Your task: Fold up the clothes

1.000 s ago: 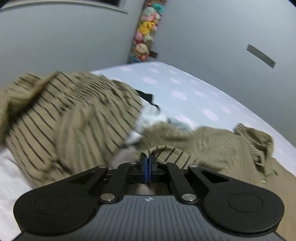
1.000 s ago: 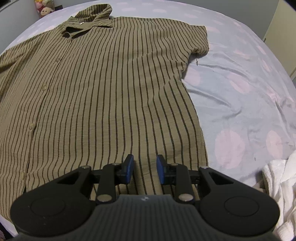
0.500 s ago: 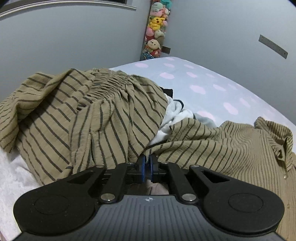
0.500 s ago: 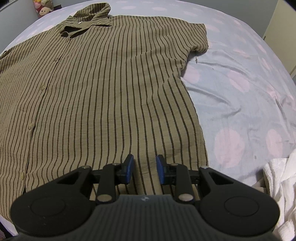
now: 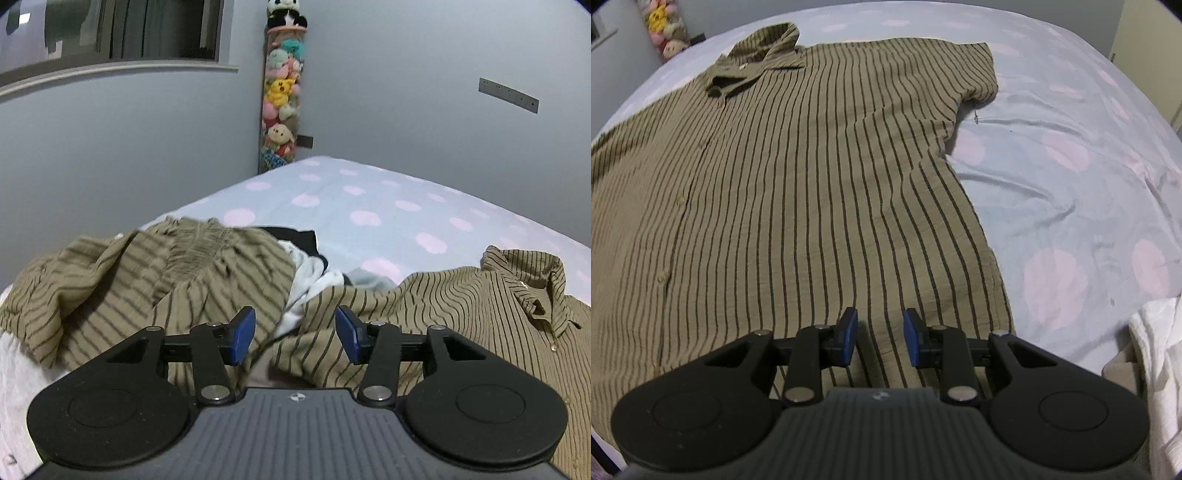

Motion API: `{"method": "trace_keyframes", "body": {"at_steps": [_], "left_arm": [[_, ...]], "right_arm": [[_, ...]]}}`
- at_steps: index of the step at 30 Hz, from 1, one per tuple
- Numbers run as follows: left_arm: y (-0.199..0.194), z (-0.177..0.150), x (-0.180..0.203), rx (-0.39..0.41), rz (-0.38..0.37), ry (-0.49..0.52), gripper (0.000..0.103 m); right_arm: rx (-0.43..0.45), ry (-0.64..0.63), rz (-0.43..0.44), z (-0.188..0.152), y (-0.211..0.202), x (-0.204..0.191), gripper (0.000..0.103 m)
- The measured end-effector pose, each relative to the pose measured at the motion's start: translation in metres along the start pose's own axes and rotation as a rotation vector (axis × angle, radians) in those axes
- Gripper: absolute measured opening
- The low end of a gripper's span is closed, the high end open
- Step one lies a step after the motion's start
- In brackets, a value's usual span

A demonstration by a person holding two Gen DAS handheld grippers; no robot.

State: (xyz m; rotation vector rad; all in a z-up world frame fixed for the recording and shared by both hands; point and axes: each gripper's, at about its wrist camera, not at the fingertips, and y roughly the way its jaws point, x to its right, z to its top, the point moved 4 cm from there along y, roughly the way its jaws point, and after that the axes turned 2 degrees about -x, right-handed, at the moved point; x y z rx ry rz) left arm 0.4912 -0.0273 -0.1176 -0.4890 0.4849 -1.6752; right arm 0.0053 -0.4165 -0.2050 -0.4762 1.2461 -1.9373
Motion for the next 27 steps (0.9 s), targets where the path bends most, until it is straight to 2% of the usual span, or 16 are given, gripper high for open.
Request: {"method": "trace_keyframes", "body": {"at_steps": [3,7,14,17,20,24,27], "left_arm": [[0.005,0.008,0.008,0.008,0.007,0.038,0.046],[0.009,0.021,0.011,0.051,-0.023,0.071,0.049],[0.027,0.037,0.018,0.087,-0.037,0.302,0.051],[0.036,0.039,0.026,0.084,-0.091,0.386,0.055],[0.05,0.036,0.032,0.029,-0.16,0.453,0.055],[0.068,0.027,0.035,-0.06,-0.204,0.516,0.055],[0.079,0.019,0.037,-0.095,-0.197,0.525,0.054]], "right_arm": [[0.012,0.032,0.023,0.0,-0.001,0.003,0.031],[0.023,0.057,0.043,0.0,0.0,0.004,0.031],[0.036,0.131,0.102,0.001,0.003,0.011,0.031],[0.045,0.17,0.125,0.002,0.004,0.014,0.032],[0.049,0.199,0.14,0.002,0.004,0.016,0.032],[0.065,0.226,0.163,0.002,0.004,0.019,0.032],[0.074,0.264,0.185,0.001,0.005,0.024,0.033]]}}
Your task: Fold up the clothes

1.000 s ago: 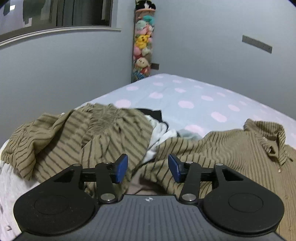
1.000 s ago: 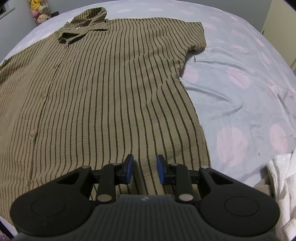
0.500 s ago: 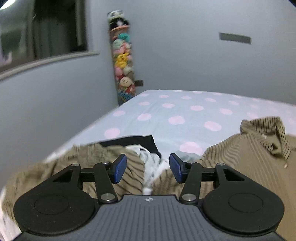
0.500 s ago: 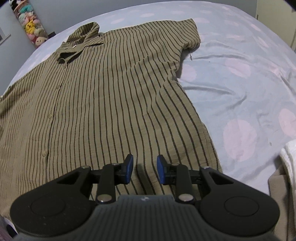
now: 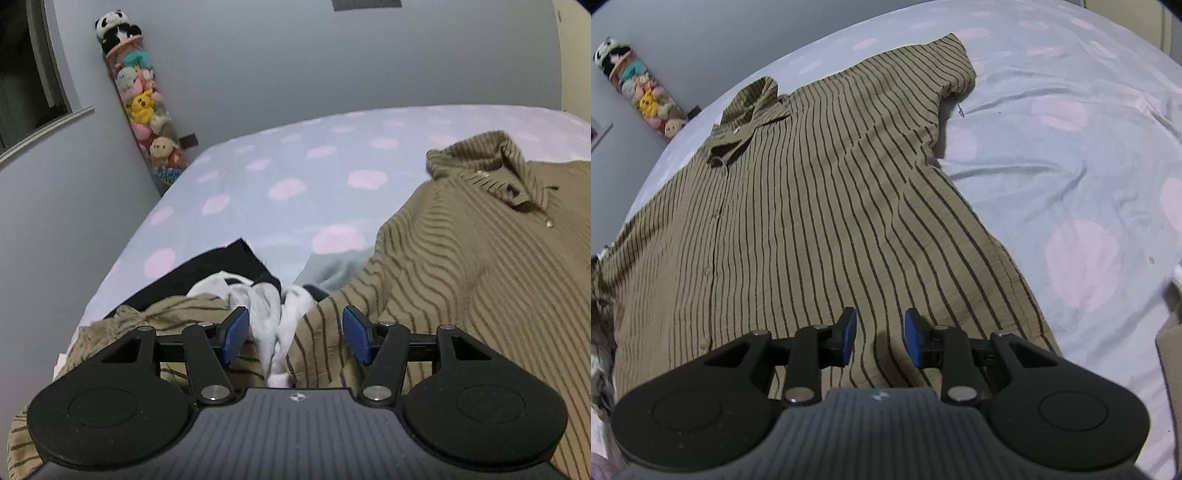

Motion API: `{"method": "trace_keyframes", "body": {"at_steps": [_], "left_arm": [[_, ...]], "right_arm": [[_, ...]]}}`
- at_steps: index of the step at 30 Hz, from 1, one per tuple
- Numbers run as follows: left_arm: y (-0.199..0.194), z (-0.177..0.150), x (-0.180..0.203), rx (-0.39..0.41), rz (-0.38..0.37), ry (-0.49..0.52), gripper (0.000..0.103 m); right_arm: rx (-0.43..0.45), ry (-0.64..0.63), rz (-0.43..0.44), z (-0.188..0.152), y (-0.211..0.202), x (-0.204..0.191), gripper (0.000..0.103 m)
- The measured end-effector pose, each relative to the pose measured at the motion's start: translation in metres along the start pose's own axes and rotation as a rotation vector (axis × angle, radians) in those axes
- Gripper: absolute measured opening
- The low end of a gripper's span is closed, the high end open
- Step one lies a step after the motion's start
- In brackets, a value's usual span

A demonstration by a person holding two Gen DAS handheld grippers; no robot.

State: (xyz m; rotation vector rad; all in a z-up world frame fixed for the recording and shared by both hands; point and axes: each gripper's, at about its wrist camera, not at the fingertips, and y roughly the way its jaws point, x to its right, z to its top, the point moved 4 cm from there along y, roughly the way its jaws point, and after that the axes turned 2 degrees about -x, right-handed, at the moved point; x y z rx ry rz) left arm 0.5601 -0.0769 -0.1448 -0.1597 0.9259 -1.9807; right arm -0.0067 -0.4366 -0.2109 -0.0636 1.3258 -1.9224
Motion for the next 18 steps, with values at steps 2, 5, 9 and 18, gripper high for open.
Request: {"method": "trace_keyframes", "body": {"at_steps": [2,5,9,18], "left_arm": [[0.006,0.0,0.002,-0.016,-0.032,-0.021,0.042],[0.014,0.003,0.009,-0.065,-0.045,-0.022,0.009],[0.009,0.01,0.014,-0.066,0.004,-0.003,0.003],[-0.014,0.06,-0.027,-0.018,0.08,-0.154,0.0]], "right_arm": [[0.003,0.023,0.017,0.001,0.001,0.002,0.033],[0.006,0.042,0.029,0.001,0.001,0.005,0.035],[0.013,0.062,0.044,0.001,0.001,0.007,0.036],[0.014,0.076,0.074,0.002,0.001,0.011,0.036]]}}
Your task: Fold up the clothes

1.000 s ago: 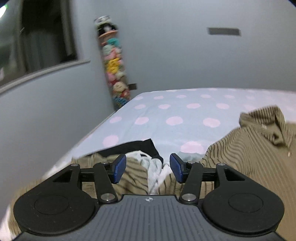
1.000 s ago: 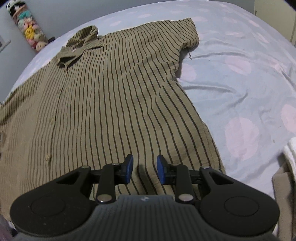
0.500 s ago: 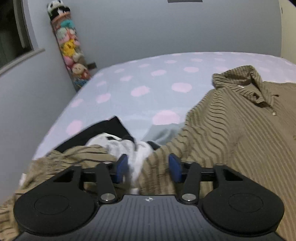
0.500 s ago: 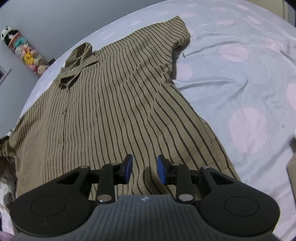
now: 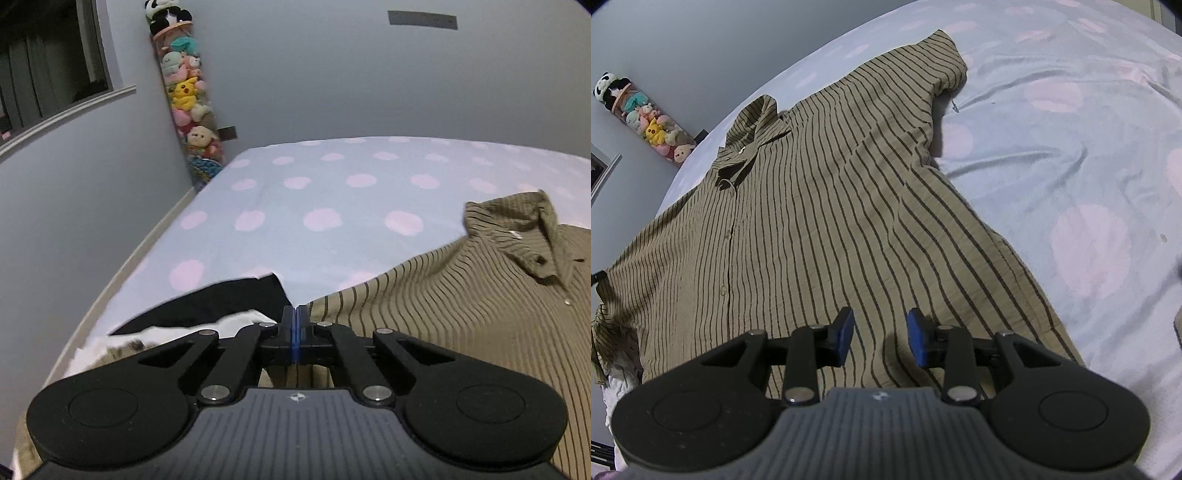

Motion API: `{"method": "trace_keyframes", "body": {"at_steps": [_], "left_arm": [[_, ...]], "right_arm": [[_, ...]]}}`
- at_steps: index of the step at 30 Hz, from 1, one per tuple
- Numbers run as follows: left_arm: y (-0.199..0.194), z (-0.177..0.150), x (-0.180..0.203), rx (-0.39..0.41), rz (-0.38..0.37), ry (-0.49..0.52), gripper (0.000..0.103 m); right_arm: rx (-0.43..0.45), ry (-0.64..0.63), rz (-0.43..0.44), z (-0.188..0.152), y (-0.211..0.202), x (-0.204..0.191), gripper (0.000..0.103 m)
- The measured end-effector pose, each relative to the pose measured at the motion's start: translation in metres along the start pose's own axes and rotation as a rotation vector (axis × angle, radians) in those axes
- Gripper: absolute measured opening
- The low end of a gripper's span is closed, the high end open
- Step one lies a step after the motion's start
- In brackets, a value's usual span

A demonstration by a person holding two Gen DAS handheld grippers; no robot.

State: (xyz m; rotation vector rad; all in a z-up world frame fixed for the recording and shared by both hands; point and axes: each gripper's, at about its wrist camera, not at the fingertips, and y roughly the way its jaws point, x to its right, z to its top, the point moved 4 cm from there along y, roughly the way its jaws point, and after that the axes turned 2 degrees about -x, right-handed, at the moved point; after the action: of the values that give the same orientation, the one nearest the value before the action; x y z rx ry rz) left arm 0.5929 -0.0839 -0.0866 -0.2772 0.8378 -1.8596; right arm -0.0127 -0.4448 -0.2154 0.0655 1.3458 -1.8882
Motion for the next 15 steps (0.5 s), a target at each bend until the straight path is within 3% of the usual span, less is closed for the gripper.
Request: {"method": "trace_keyframes", "body": {"at_steps": [6,12,15], "left_arm": [[0.034,0.022,0.0,-0.101,0.107,0.043,0.0],[0.058,0.017,-0.002,-0.174,0.169,0.045,0.001],[0.054,0.015,-0.007,-0.172,0.177,0.02,0.01]], "right_arm": [[0.017,0.025,0.016,0.001,-0.002,0.004,0.036],[0.017,0.027,0.007,0.002,-0.001,0.004,0.036],[0.014,0.033,0.007,0.003,0.0,0.006,0.036]]}}
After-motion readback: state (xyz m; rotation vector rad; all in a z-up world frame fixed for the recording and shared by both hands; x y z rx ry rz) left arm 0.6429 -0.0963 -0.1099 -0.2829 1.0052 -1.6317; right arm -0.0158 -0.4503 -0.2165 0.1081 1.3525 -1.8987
